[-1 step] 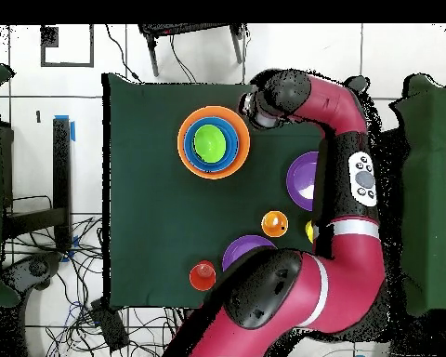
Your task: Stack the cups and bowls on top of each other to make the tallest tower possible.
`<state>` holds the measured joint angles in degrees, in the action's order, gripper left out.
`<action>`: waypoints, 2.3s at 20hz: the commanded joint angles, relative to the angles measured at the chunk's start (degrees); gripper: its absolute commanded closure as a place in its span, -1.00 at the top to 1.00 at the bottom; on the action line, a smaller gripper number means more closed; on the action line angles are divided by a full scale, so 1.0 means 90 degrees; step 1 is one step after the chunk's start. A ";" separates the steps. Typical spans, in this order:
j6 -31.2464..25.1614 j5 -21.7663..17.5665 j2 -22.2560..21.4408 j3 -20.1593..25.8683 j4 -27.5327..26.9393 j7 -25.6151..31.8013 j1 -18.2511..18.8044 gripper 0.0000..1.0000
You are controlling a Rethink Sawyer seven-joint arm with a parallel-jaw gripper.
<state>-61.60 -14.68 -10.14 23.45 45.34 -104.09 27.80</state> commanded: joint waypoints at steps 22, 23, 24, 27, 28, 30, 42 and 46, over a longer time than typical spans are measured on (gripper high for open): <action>-0.0680 -0.0059 0.0020 0.0849 -0.0482 0.1777 -0.0014 1.00; -0.0731 -0.0073 -0.0057 0.0822 -0.0448 0.1768 -0.0017 1.00; -0.0782 -0.0087 -0.0135 0.0794 -0.0414 0.1759 -0.0019 1.00; -0.0673 -0.0156 -0.0084 0.0763 -0.0427 0.1747 -0.0041 1.00; -0.0615 -0.0158 -0.0033 0.0781 -0.0430 0.1754 -0.0034 1.00; -0.0486 -0.0122 0.0055 0.0833 -0.0374 0.1775 0.0017 1.00; -0.0729 -0.0493 0.0705 0.0948 -0.1312 0.2518 0.0209 1.00; -0.0362 -0.0419 0.0818 0.0943 -0.1101 0.2590 0.0333 1.00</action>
<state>-62.35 -14.26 -6.85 28.96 36.83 -102.55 29.57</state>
